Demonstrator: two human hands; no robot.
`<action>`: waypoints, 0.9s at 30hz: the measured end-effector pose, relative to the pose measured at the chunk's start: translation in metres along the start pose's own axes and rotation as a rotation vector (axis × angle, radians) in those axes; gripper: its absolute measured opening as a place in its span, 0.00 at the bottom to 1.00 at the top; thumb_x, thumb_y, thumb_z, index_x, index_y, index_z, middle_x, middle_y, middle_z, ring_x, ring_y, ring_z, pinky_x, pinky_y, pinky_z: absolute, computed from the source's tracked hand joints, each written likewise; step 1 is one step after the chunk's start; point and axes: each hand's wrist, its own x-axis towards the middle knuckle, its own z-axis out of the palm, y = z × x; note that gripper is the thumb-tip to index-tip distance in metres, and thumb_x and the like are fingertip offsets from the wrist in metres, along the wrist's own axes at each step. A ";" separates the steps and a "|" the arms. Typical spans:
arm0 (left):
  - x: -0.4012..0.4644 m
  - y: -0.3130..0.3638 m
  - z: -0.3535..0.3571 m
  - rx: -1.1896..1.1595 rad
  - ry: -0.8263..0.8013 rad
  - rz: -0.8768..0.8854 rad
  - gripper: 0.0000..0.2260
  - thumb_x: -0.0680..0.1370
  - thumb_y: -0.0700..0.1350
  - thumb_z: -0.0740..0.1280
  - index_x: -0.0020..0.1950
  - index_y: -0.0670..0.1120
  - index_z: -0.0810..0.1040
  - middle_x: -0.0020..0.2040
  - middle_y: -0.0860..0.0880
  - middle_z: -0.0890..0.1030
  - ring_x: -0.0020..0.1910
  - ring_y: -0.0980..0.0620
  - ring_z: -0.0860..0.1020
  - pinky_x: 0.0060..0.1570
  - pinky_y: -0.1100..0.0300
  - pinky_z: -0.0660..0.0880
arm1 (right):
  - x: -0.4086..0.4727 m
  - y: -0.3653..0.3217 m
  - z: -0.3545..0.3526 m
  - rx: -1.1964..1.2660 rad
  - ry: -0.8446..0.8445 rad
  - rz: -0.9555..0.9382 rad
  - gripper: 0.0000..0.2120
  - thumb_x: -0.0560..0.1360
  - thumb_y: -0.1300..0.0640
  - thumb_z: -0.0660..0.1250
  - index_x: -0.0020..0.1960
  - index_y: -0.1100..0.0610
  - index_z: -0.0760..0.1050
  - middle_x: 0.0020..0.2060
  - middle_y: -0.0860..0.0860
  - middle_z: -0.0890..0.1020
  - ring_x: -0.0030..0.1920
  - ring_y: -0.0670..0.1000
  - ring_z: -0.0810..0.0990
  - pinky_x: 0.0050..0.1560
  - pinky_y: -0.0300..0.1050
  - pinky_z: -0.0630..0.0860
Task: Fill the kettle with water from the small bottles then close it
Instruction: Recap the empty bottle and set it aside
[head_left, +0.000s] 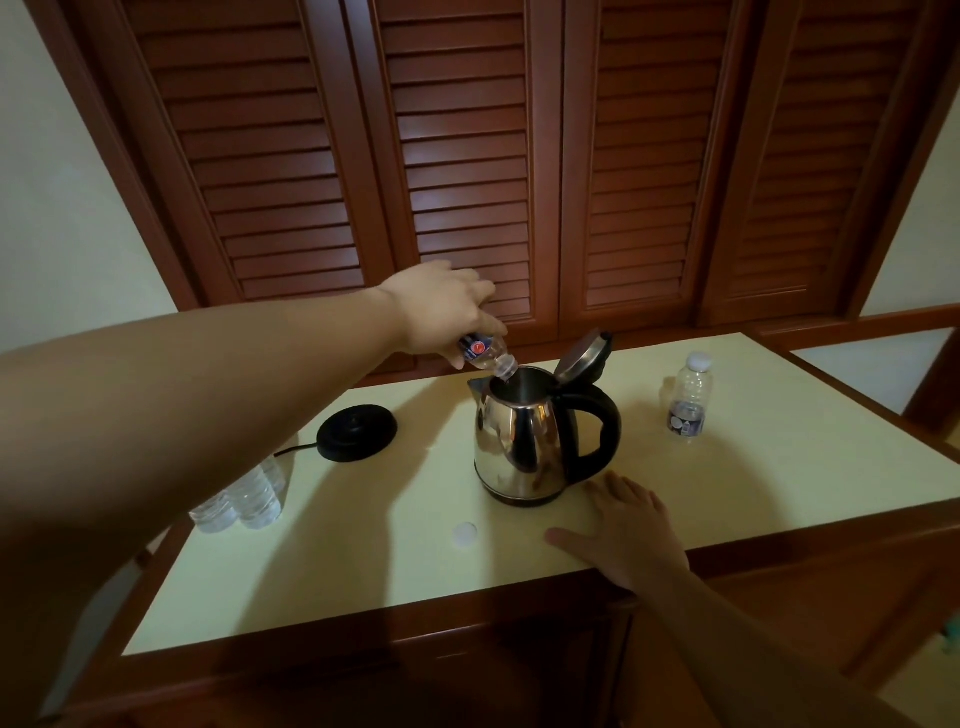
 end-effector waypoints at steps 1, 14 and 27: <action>0.001 0.000 -0.002 0.025 0.010 0.015 0.32 0.78 0.62 0.70 0.80 0.60 0.65 0.61 0.49 0.73 0.61 0.47 0.72 0.55 0.51 0.71 | 0.000 0.000 0.000 -0.002 0.000 -0.002 0.54 0.65 0.14 0.48 0.82 0.45 0.56 0.83 0.52 0.56 0.82 0.55 0.52 0.81 0.57 0.50; -0.002 0.010 0.007 -0.199 0.026 -0.234 0.31 0.76 0.64 0.71 0.76 0.56 0.70 0.61 0.47 0.75 0.61 0.44 0.74 0.51 0.51 0.73 | -0.004 -0.002 -0.005 -0.009 0.013 -0.010 0.52 0.67 0.15 0.49 0.82 0.45 0.57 0.82 0.51 0.57 0.82 0.55 0.54 0.80 0.56 0.51; -0.070 0.127 0.074 -1.327 0.408 -0.969 0.18 0.73 0.54 0.78 0.56 0.55 0.72 0.42 0.55 0.84 0.40 0.56 0.82 0.37 0.59 0.75 | -0.014 -0.010 -0.007 0.144 0.121 -0.054 0.36 0.73 0.26 0.63 0.72 0.48 0.73 0.69 0.47 0.75 0.71 0.51 0.69 0.71 0.48 0.65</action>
